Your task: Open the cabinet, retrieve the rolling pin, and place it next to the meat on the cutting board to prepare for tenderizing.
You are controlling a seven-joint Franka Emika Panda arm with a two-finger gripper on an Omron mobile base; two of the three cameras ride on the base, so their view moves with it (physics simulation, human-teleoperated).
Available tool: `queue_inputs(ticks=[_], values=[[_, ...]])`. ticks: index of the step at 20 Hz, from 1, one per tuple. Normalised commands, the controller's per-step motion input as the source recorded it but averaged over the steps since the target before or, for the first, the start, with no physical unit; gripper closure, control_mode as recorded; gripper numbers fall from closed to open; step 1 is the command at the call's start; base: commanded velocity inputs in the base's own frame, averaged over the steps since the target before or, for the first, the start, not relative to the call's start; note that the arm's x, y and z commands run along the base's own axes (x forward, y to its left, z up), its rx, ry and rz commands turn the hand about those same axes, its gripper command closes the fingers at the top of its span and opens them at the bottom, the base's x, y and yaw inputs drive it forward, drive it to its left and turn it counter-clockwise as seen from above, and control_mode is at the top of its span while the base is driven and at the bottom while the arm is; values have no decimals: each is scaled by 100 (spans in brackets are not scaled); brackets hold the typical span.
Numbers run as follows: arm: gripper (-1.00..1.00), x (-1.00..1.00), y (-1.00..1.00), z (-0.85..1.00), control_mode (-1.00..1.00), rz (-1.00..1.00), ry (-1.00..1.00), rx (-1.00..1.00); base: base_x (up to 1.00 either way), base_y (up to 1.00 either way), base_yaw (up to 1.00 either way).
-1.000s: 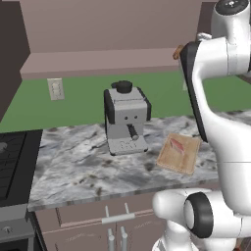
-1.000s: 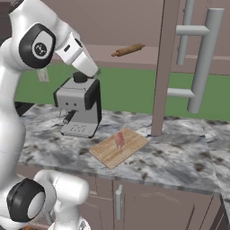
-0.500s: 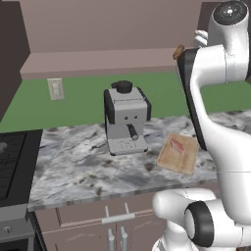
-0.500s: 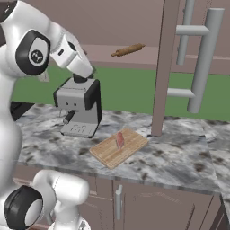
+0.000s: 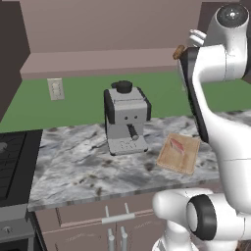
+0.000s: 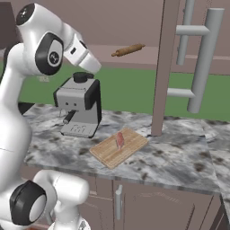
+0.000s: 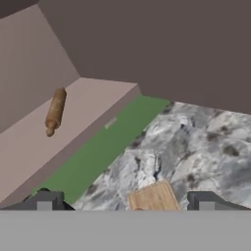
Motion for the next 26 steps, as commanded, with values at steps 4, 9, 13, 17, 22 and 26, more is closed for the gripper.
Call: queue_inputs(ticks=[4, 9, 13, 17, 22, 26], values=[[-100, 30, 0, 12, -100, 12, 0, 0, 0, 0, 0], [-100, 23, 1, 3, -100, 8, 0, 0, 0, 0, 0], [-100, 22, 3, 0, -100, 3, 0, 0, 0, 0, 0], [-100, 35, 0, 0, -100, 2, 0, -1, 0, 0, 0], [-100, 45, 0, 0, -100, 0, 0, -4, 0, 0, 0], [-100, 40, 0, -3, -100, 0, 0, -3, 0, 0, 0]])
